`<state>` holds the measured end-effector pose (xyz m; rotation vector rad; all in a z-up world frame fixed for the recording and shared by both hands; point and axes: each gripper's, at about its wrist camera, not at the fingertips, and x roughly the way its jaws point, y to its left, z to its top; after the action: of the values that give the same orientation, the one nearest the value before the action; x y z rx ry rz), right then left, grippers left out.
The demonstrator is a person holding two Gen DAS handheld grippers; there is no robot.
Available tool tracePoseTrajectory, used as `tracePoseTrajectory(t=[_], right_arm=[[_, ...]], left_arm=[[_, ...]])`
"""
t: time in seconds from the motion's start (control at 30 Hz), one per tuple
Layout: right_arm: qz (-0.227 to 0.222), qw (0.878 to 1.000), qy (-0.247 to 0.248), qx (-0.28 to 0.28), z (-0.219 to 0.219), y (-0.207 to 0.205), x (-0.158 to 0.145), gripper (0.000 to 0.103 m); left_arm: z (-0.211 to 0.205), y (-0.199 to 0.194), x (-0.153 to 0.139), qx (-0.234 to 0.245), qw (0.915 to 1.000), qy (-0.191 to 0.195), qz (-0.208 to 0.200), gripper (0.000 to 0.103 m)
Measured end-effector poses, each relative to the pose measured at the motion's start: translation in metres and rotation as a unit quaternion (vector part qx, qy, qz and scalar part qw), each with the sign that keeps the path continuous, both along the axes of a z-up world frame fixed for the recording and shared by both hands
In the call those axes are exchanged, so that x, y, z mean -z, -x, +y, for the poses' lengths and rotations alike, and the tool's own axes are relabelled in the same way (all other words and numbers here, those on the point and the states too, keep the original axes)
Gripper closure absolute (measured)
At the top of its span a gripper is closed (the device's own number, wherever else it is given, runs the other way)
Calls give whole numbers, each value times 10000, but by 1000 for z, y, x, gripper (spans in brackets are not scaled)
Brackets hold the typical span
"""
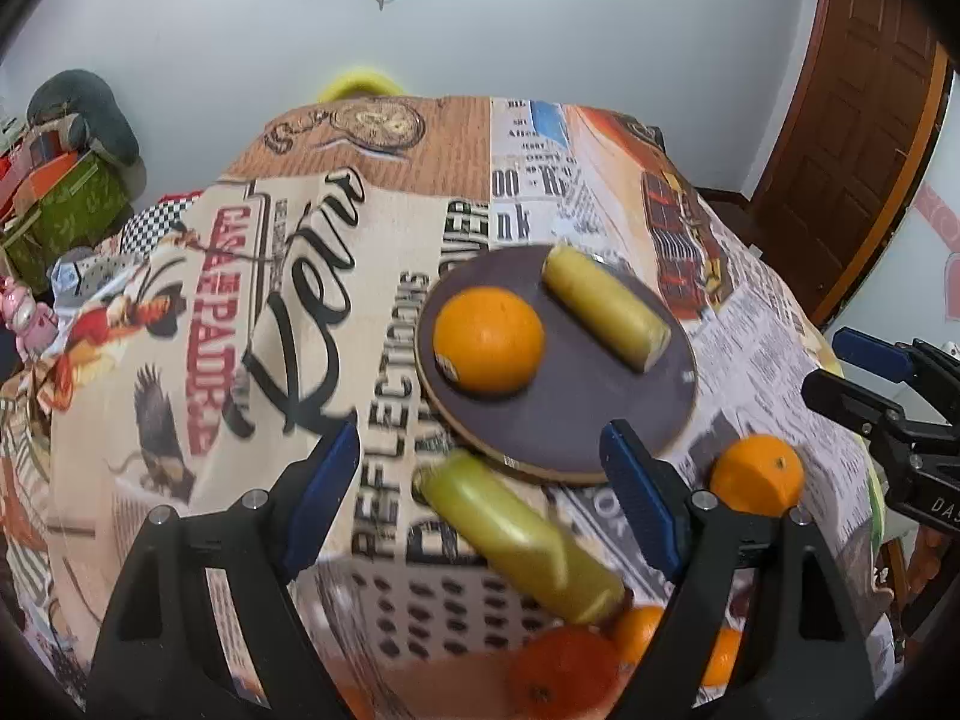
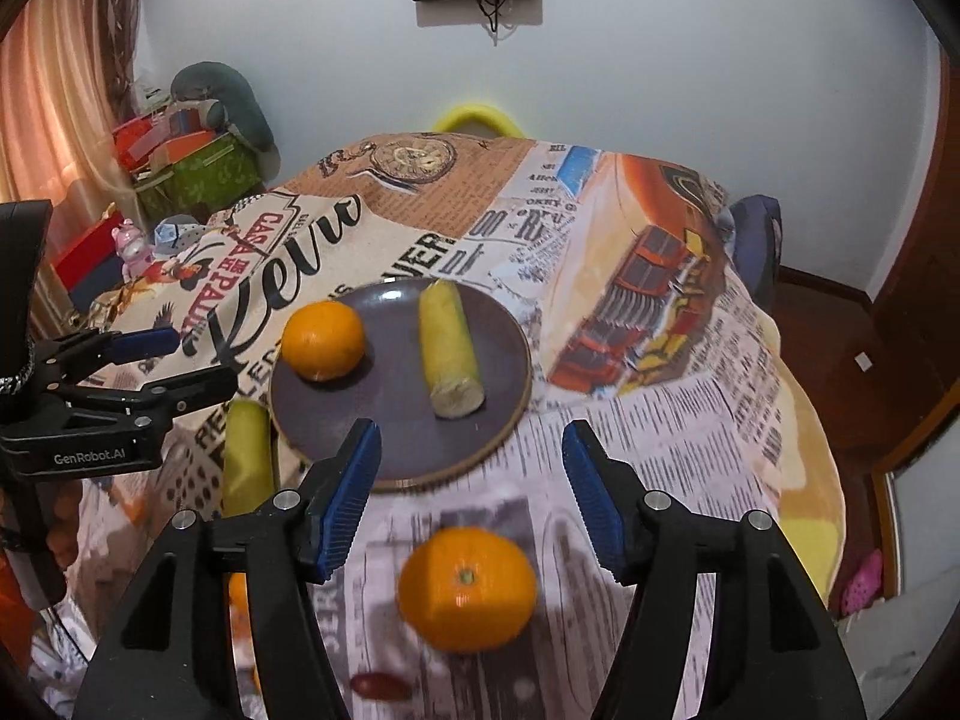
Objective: Organize fruits
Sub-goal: 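Move the left tool to a second zucchini while the right tool approaches the stickered orange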
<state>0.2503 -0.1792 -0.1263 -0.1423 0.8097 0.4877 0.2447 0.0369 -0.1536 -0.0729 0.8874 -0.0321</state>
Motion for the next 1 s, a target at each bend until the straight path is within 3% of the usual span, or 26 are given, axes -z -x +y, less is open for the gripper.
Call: tracePoseTrajectory(t=[0.23, 0.37, 0.47, 0.73, 0.83, 1.0], right_arm=[[41, 9998, 9, 194, -14, 26, 6, 43], [98, 9995, -32, 283, -21, 37, 15, 32], [236, 9991, 19, 344, -22, 37, 27, 32], [626, 9974, 137, 335, -20, 35, 57, 31], [695, 9969, 189, 304, -17, 34, 65, 31], [776, 9963, 233, 282, -11, 31, 75, 32]], left_arm=[[-7, 19, 18, -52, 9996, 64, 253, 20], [-13, 24, 33, -56, 9986, 228, 470, 20], [-17, 24, 47, -49, 9967, 413, 698, 20], [-28, 15, 69, -78, 9949, 404, 920, 20], [-28, 13, 71, -108, 9959, 328, 833, 27], [-24, 14, 68, -64, 9956, 519, 773, 42]])
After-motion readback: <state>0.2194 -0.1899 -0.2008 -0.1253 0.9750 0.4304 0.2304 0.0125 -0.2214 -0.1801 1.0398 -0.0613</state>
